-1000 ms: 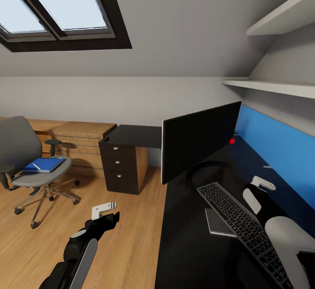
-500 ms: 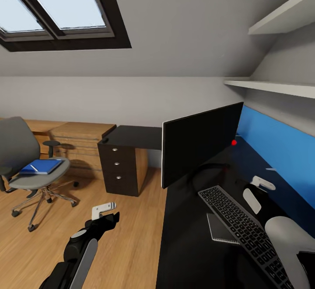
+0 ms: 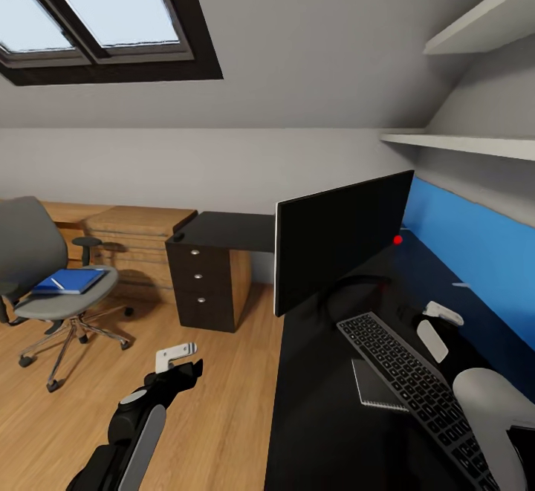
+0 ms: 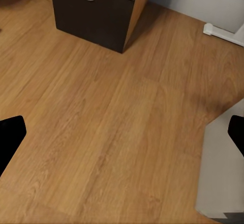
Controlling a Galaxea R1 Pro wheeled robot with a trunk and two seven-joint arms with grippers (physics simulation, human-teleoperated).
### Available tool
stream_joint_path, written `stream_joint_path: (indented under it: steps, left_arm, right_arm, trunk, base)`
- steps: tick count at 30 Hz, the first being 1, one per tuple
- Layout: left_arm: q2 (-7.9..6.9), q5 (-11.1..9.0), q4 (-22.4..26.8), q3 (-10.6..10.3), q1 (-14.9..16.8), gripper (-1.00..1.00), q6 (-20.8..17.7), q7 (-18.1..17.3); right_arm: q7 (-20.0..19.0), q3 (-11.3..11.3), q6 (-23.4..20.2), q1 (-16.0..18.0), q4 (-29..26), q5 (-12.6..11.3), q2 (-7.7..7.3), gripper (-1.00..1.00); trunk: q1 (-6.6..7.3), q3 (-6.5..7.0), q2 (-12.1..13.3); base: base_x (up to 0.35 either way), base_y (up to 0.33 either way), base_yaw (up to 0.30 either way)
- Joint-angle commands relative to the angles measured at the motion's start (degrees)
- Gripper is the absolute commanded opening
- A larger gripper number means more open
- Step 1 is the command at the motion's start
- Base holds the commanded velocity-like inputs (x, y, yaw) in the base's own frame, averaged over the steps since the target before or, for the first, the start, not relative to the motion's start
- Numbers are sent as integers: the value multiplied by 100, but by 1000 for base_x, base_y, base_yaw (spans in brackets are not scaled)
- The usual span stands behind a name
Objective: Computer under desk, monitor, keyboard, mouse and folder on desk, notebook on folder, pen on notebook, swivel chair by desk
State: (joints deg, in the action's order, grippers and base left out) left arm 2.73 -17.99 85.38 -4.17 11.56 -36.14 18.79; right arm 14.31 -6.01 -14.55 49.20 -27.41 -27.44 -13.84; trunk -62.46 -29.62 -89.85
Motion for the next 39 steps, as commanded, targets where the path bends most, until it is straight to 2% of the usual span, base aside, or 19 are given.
stream_joint_path:
  steps: [1,5,19,32,36,39]
  left_arm:
    - [0,-59,8,-6,4,100,-15,53]
    - [0,-63,6,-5,4,100,-15,54]
    - [0,-59,-10,-13,4,100,-15,63]
    - [0,-56,-20,-13,4,100,-15,59]
    - [0,-56,-21,-12,4,100,-15,60]
    - [0,-56,-21,-12,4,100,-15,59]
  right_arm:
    - [17,-33,-47,2,-13,-51,-2,100]
    - [-25,-135,-119,2,-15,-48,-4,100]
    - [-42,-172,-159,2,-10,-51,4,100]
    - [-366,-180,-376,2,-10,-51,4,100]
    - [-465,-246,-584,2,-10,-64,-1,100]
    - [-569,-295,-680,2,-10,-187,-6,100]
  trunk:
    - [-22,-25,-45]
    - [-110,-97,-206]
    - [-418,-348,-767]
    - [-418,-348,-767]
    - [-418,-348,-767]
    - [-418,-348,-767]
  base:
    - [0,0,0]
    - [0,0,0]
    - [0,0,0]
    - [0,0,0]
    - [0,0,0]
    - [0,0,0]
